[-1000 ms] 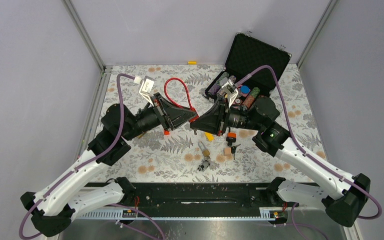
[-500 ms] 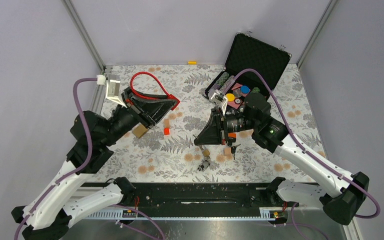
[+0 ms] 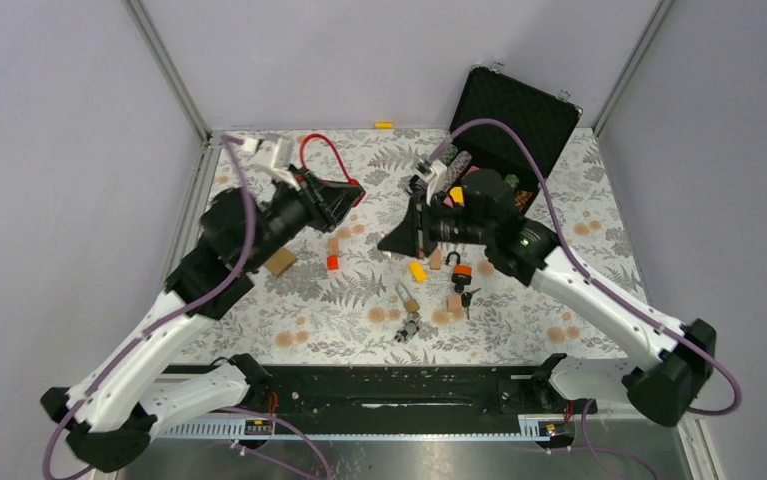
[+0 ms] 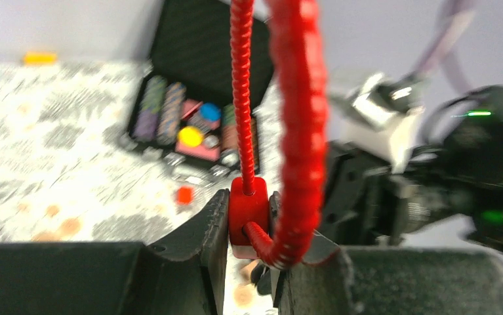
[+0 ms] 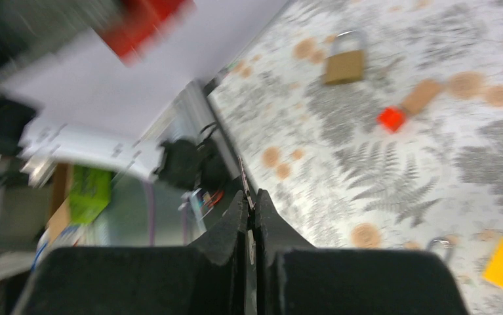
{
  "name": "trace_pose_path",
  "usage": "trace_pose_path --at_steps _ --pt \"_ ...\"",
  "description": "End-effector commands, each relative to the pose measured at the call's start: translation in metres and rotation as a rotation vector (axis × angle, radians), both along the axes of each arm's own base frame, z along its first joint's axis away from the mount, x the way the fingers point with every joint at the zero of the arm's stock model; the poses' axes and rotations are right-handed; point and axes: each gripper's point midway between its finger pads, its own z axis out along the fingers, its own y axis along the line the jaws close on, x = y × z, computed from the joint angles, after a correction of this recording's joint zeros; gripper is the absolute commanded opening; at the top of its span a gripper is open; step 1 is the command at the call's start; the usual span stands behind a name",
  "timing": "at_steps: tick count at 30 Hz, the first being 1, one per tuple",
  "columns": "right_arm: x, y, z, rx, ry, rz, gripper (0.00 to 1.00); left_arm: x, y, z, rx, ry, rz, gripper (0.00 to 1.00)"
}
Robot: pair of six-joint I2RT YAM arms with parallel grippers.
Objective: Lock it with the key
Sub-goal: Place the lock at the center of the board.
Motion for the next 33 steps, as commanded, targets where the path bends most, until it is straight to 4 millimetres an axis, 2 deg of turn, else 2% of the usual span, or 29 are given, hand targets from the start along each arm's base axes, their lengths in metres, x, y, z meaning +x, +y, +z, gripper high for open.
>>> trace_pose_path --at_steps 1,2,3,5,8,12,16,21,24,28,33 --pt "0.092 -0.006 -0.023 -0.143 -0.039 -0.358 0.02 0.059 0.018 -0.069 0.112 0.175 0.15 0.0" --pt "0.108 -0.005 -0.03 -0.166 -0.035 -0.405 0.02 0.077 0.023 -0.085 0.135 0.208 0.188 0.0" --pt "0.125 -0.002 -0.047 -0.207 -0.024 -0.441 0.03 0.095 0.024 -0.109 0.169 0.259 0.209 0.0" --pt "0.151 0.003 -0.065 -0.258 -0.027 -0.483 0.03 0.123 0.024 -0.141 0.217 0.326 0.217 0.0" --pt "0.181 0.008 -0.099 -0.359 -0.05 -0.502 0.03 0.148 0.007 -0.182 0.269 0.395 0.154 0.0" --pt "0.202 0.004 -0.151 -0.503 -0.021 -0.497 0.03 0.164 -0.017 -0.23 0.282 0.5 0.06 0.0" --pt "0.202 0.002 -0.195 -0.601 0.07 -0.449 0.05 0.17 -0.026 -0.273 0.249 0.633 0.025 0.0" --pt "0.197 -0.001 -0.227 -0.672 0.169 -0.425 0.08 0.168 -0.025 -0.301 0.162 0.781 0.011 0.02" --pt "0.198 -0.004 -0.237 -0.693 0.209 -0.435 0.11 0.164 -0.02 -0.318 0.148 0.846 0.034 0.06" --pt "0.191 0.0 -0.244 -0.689 0.263 -0.394 0.19 0.158 -0.015 -0.333 0.127 0.903 0.049 0.17" --pt "0.178 0.0 -0.236 -0.605 0.388 -0.306 0.33 0.155 -0.01 -0.33 0.099 0.911 0.052 0.34"
